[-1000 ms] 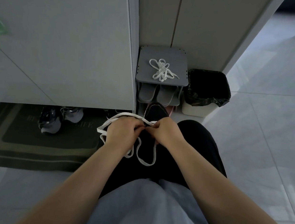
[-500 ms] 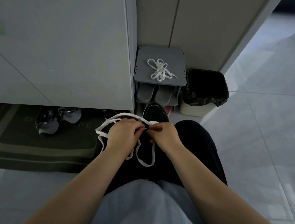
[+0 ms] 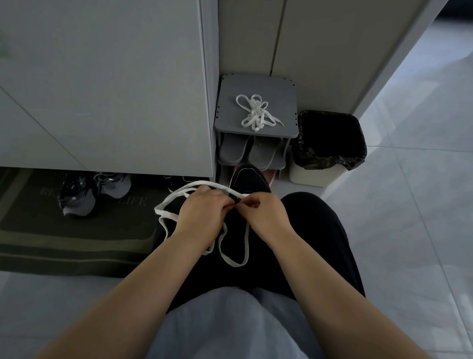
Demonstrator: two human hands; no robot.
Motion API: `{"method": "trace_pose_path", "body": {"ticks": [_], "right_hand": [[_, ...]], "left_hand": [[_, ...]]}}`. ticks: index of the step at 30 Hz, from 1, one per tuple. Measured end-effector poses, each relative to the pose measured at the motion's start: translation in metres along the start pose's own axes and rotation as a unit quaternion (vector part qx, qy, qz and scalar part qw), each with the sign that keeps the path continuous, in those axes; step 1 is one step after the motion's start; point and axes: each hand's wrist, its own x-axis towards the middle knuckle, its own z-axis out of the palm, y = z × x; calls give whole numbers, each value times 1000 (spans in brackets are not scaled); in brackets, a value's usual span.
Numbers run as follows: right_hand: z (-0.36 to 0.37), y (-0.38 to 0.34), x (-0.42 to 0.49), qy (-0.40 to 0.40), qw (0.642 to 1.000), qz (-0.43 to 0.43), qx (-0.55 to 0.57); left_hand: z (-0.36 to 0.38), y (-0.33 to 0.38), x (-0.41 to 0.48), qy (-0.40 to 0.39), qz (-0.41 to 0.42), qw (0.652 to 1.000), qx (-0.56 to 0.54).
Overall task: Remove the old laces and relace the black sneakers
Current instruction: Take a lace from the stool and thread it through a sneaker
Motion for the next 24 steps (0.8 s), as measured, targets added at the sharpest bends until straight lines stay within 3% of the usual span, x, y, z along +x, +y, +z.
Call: {"method": "trace_pose_path", "body": {"ticks": [10,14,17,19,21,24], "right_hand": [[-2,7,-2,0,999,-17,35],[-1,9,-3,44,998,-38,-4],[-12,10,-12,89,994,-53,17],[-31,10,-21,134,987,-50,69],[-58,9,-31,187,965,-29,183],[-107,8,-46,211,857,-50,467]], "left_hand": [[-12,1,8,-22,-35,998,-54],[-13,8,9,-45,-2,998,-48],[-15,10,12,-2,19,1000,-25],[-18,10,19,0,28,1000,14],[-22,10,27,-46,27,998,45],[-27,11,36,-107,30,991,73]]}}
